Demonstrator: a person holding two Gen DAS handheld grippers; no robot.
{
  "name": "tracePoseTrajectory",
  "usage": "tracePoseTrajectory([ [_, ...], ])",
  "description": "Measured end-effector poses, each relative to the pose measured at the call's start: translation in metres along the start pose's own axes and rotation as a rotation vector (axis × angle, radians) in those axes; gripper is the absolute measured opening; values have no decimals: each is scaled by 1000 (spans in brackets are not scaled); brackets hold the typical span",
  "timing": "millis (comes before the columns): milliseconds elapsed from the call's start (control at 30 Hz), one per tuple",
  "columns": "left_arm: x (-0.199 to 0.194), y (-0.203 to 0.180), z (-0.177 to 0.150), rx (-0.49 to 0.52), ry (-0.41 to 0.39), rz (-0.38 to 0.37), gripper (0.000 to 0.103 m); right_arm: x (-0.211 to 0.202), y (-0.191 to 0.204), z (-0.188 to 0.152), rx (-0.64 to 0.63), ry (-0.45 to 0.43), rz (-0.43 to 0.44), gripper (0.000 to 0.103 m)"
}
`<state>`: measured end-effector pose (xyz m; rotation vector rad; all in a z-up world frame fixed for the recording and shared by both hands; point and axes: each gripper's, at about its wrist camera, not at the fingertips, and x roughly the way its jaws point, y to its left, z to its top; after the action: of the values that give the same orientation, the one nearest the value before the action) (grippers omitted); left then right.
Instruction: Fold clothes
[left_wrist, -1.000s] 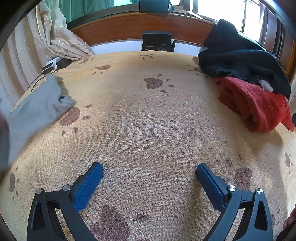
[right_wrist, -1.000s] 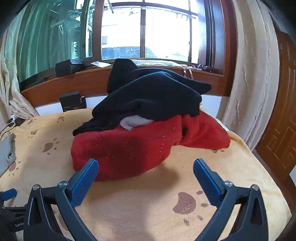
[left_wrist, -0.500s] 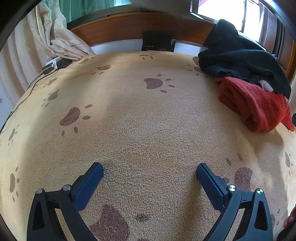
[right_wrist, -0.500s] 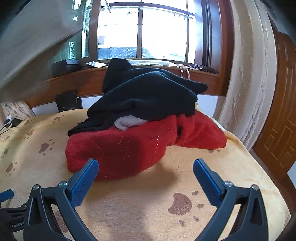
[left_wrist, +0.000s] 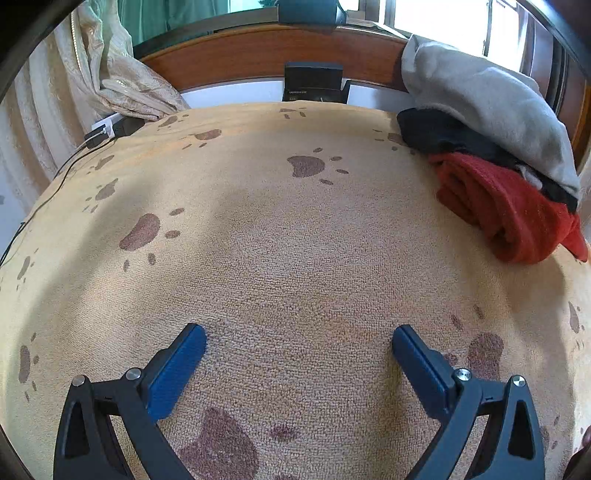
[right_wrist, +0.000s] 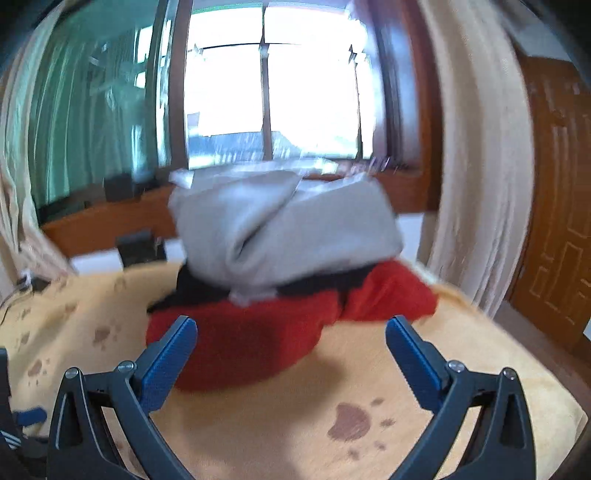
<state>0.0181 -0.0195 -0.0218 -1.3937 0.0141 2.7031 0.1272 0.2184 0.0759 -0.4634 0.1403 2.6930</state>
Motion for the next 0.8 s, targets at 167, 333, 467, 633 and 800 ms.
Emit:
tracePoseTrajectory([
  [167, -2, 4, -2, 1, -1, -2, 103, 1, 13, -2, -55, -20, -19, 103],
  [333, -3, 4, -3, 2, -1, -2, 103, 6, 22, -8, -101, 1, -8, 103],
  [467, -2, 3, -2, 1, -1, -1, 103, 8, 26, -12, -131, 10, -6, 103],
  [633, 0, 2, -1, -8, 1, 6, 103, 18, 20, -14, -89, 63, 23, 103],
  [800, -1, -1, 3, -33, 8, 29, 103, 24, 17, -16, -67, 102, 35, 103],
])
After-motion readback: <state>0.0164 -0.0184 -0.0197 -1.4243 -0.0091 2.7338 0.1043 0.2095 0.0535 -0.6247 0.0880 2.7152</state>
